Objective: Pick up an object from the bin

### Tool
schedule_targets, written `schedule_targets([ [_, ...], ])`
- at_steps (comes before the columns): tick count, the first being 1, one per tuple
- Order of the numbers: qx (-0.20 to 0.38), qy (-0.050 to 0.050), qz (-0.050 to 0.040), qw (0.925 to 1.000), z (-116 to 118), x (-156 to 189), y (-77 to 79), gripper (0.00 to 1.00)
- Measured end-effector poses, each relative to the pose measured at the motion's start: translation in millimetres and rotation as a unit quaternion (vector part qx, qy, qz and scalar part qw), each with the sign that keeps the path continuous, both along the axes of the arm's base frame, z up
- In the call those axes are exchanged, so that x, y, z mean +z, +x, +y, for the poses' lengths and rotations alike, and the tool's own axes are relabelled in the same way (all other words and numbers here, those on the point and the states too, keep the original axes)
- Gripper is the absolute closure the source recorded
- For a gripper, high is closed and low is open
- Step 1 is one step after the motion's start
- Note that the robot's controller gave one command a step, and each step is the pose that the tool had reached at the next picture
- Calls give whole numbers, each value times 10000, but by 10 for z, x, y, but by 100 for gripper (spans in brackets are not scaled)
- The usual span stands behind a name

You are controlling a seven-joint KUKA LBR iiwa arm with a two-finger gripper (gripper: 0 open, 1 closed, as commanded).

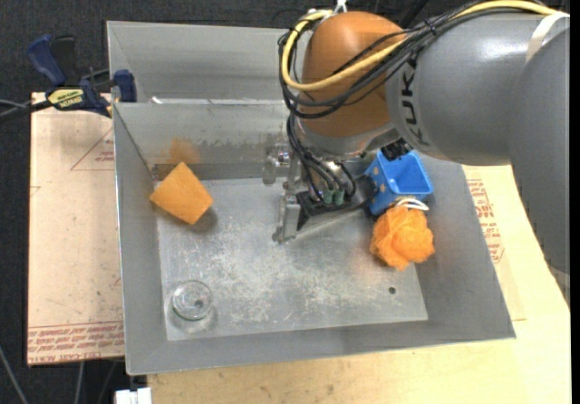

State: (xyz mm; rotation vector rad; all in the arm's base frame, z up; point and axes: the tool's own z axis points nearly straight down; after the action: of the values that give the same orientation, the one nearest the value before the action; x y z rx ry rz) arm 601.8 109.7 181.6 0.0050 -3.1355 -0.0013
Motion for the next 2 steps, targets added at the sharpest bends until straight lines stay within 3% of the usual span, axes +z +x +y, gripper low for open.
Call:
schedule_targets([
  [1, -10, 3, -36, 10000, -5, 50, 14, 0],
  [2, 22, 20, -62, 10000, -321, -272, -25, 0],
])
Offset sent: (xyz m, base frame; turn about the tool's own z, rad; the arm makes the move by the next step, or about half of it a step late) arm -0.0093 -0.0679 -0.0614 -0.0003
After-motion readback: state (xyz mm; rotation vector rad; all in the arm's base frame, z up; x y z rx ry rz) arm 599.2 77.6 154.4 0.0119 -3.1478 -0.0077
